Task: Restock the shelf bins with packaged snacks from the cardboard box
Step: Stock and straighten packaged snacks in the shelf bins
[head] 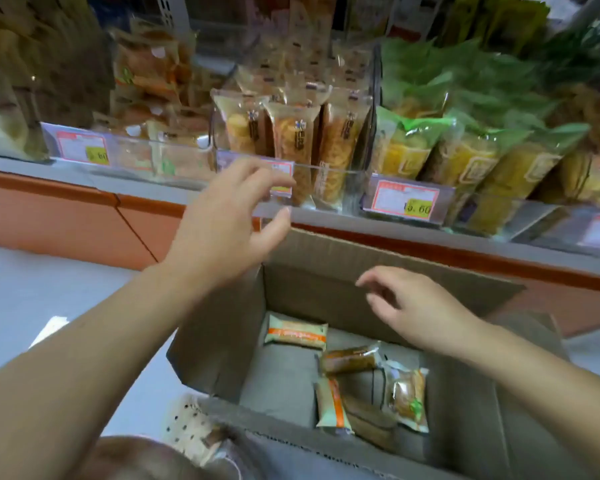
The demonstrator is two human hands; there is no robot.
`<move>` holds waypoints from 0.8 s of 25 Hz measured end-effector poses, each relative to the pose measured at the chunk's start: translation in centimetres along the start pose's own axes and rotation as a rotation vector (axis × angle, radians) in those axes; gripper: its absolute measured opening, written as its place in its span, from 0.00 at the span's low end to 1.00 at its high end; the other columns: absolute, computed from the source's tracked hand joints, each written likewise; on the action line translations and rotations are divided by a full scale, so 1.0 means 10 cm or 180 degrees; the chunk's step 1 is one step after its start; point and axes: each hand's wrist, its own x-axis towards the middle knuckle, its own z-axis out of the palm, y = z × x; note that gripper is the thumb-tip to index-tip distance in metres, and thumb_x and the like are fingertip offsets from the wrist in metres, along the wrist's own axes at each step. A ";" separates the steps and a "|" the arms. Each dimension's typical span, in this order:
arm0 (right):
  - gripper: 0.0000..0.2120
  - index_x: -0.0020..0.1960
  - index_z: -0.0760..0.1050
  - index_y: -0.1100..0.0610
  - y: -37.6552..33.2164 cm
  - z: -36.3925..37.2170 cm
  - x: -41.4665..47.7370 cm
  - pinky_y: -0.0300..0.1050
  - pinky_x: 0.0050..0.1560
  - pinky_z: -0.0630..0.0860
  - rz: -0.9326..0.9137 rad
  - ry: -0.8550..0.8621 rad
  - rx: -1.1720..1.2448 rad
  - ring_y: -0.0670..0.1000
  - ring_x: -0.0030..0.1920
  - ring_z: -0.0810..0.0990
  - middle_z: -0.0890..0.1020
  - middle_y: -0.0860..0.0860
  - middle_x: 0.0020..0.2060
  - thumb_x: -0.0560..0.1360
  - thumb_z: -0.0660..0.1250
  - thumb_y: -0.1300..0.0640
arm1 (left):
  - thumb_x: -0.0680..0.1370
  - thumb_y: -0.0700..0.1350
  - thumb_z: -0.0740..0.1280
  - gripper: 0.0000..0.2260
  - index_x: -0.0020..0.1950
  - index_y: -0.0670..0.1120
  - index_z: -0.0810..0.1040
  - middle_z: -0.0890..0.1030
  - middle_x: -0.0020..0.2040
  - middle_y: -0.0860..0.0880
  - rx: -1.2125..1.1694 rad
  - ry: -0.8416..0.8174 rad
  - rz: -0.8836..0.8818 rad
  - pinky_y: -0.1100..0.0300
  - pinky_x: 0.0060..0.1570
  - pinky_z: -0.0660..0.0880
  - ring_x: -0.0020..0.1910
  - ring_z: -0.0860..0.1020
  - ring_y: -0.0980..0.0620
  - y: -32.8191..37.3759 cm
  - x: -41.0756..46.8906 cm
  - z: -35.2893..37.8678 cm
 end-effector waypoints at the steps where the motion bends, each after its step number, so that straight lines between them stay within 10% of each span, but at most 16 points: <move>1: 0.16 0.65 0.73 0.47 0.25 0.28 -0.04 0.45 0.58 0.74 0.0422 -0.1050 -0.0269 0.49 0.58 0.78 0.79 0.48 0.59 0.78 0.63 0.51 | 0.77 0.53 0.64 0.16 0.62 0.50 0.77 0.75 0.57 0.51 -0.0072 -0.0716 -0.0114 0.58 0.54 0.72 0.53 0.74 0.56 0.08 -0.17 0.17; 3: 0.18 0.67 0.73 0.51 0.68 0.80 -0.10 0.44 0.54 0.77 0.0861 -0.2300 -0.0723 0.53 0.56 0.79 0.80 0.52 0.59 0.78 0.61 0.53 | 0.78 0.53 0.66 0.18 0.67 0.53 0.75 0.74 0.63 0.52 -0.0083 -0.2404 -0.0521 0.60 0.63 0.69 0.62 0.73 0.54 0.18 -0.55 0.62; 8: 0.15 0.61 0.74 0.48 1.05 1.62 -0.24 0.38 0.46 0.71 0.1276 -0.2246 0.0119 0.52 0.56 0.78 0.79 0.52 0.61 0.78 0.60 0.60 | 0.80 0.55 0.64 0.27 0.77 0.48 0.63 0.68 0.75 0.46 0.0396 -0.4760 -0.1449 0.59 0.66 0.65 0.72 0.68 0.46 0.20 -1.02 1.36; 16: 0.31 0.75 0.57 0.40 0.61 2.20 -0.26 0.53 0.74 0.52 -0.0574 -0.1677 -0.0353 0.57 0.77 0.49 0.52 0.53 0.78 0.78 0.63 0.58 | 0.80 0.53 0.64 0.27 0.77 0.51 0.61 0.67 0.73 0.45 0.0457 -0.4603 -0.1539 0.51 0.67 0.69 0.70 0.69 0.43 0.01 -1.25 1.85; 20: 0.26 0.70 0.68 0.47 0.71 2.16 -0.14 0.44 0.65 0.68 0.1108 -0.1200 0.1891 0.50 0.67 0.70 0.72 0.47 0.67 0.74 0.70 0.48 | 0.78 0.47 0.65 0.28 0.77 0.48 0.60 0.64 0.75 0.44 0.0512 -0.3834 -0.1773 0.50 0.70 0.66 0.71 0.66 0.42 -0.32 -1.23 2.18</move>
